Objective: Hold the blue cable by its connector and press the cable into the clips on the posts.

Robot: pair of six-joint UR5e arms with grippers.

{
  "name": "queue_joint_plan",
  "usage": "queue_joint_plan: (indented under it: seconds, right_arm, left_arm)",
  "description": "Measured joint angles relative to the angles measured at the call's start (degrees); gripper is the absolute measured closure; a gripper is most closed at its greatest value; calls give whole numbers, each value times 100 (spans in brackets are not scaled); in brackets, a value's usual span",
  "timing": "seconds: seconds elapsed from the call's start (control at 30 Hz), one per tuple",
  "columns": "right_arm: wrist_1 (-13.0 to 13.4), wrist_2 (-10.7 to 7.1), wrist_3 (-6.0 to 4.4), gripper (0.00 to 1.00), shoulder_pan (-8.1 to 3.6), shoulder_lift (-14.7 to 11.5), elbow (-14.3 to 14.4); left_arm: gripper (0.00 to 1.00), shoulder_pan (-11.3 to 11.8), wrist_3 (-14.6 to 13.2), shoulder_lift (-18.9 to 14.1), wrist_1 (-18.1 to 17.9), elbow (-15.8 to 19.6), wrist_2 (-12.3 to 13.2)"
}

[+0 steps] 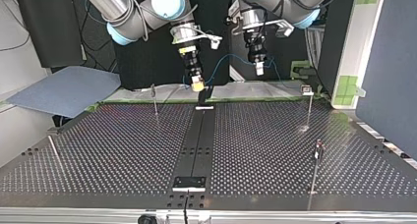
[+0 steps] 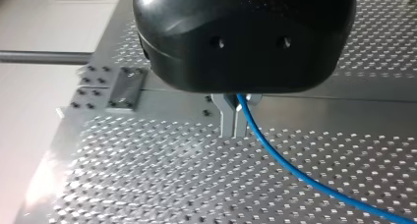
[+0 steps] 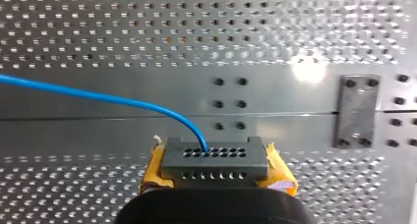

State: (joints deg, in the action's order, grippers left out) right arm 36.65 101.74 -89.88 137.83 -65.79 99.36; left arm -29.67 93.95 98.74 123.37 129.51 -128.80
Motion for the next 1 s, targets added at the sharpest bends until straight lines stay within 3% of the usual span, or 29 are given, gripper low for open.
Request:
queue_joint_plan:
  seconds: [0.13, 0.37, 0.57, 0.77, 1.0]
  right_arm:
    - [-204, -29, -4, 100, -22, -204, -41]
    - [-602, -86, -5, 100, -103, -531, -381]
    - [-864, -96, -5, 100, -141, -569, -717]
    - [-902, -198, -6, 100, -145, -571, -859]
    - [-995, -250, -9, 100, -141, -570, -1103]
  left_arm:
    - [100, 62, 86, -202, 203, -39, 0]
    - [100, 211, 115, -581, 582, -48, 42]
    - [100, 322, 130, -909, 909, -55, 161]
    - [100, 380, 157, -1240, 1247, -68, 227]
    - [100, 609, 415, -1347, 1610, -327, 403]
